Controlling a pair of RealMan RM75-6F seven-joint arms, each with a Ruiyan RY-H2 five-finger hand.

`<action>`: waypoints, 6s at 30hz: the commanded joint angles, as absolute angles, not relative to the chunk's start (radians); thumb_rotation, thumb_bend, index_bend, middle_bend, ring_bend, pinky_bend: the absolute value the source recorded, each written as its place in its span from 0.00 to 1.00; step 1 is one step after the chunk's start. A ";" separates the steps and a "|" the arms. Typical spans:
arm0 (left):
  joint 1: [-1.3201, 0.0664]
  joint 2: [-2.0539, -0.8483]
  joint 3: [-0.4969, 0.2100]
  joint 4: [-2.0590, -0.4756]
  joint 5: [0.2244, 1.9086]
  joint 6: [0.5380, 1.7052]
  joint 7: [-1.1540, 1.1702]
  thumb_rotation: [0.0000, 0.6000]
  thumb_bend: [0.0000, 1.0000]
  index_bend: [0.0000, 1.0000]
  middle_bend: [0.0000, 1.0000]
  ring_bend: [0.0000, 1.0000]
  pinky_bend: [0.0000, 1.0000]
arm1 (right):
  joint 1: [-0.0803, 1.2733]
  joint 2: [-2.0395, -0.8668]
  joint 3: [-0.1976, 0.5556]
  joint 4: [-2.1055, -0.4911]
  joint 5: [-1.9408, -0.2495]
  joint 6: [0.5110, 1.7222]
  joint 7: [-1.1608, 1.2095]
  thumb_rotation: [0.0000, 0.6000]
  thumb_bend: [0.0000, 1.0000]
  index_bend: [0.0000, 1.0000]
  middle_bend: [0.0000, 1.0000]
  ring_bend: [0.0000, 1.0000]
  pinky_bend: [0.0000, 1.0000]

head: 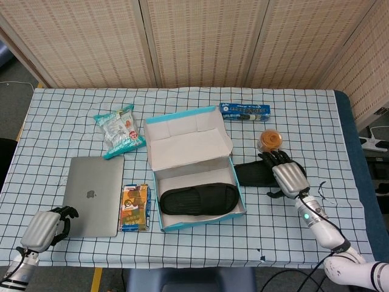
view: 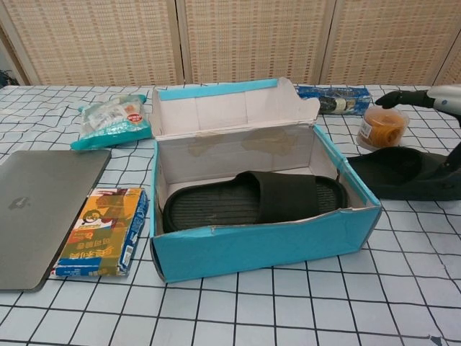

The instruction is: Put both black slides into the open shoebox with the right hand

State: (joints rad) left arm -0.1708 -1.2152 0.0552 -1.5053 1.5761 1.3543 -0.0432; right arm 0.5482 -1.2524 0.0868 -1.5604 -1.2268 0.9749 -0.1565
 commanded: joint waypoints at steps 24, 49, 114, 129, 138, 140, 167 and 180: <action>-0.171 -1.214 0.058 -1.501 1.579 1.354 -0.048 1.00 0.72 0.44 0.46 0.48 0.67 | 0.572 -1.456 0.076 -1.151 -1.235 0.813 0.039 1.00 0.04 0.11 0.11 0.00 0.03; -0.172 -1.216 0.060 -1.504 1.576 1.347 -0.046 1.00 0.72 0.44 0.46 0.48 0.67 | 0.424 -1.444 0.137 -1.327 -1.326 1.355 -0.385 1.00 0.04 0.53 0.60 0.46 0.50; -0.173 -1.211 0.057 -1.495 1.576 1.351 -0.078 1.00 0.72 0.44 0.45 0.48 0.67 | 0.619 -1.954 0.108 -1.004 -1.555 1.271 -0.303 1.00 0.04 0.41 0.43 0.25 0.35; -0.171 -1.214 0.054 -1.494 1.573 1.355 -0.071 1.00 0.72 0.44 0.45 0.48 0.67 | 0.602 -1.769 0.127 -1.367 -1.399 1.115 -0.429 1.00 0.04 0.33 0.34 0.14 0.26; -0.170 -1.214 0.053 -1.498 1.570 1.355 -0.072 1.00 0.72 0.44 0.45 0.48 0.67 | 0.601 -1.794 0.126 -1.305 -1.388 1.122 -0.455 1.00 0.04 0.32 0.33 0.13 0.26; -0.170 -1.214 0.053 -1.496 1.573 1.358 -0.070 1.00 0.72 0.44 0.45 0.48 0.67 | 0.603 -1.799 0.131 -1.298 -1.386 1.124 -0.456 1.00 0.04 0.32 0.33 0.13 0.26; -0.170 -1.219 0.051 -1.493 1.567 1.354 -0.059 1.00 0.72 0.44 0.45 0.48 0.67 | 0.595 -1.565 0.204 -1.726 -1.274 1.076 -0.328 1.00 0.04 0.09 0.06 0.00 0.00; -0.171 -1.216 0.052 -1.492 1.568 1.352 -0.070 1.00 0.72 0.44 0.45 0.48 0.67 | 0.671 -1.803 0.203 -1.535 -1.436 1.123 -0.245 1.00 1.00 0.73 0.58 0.46 0.58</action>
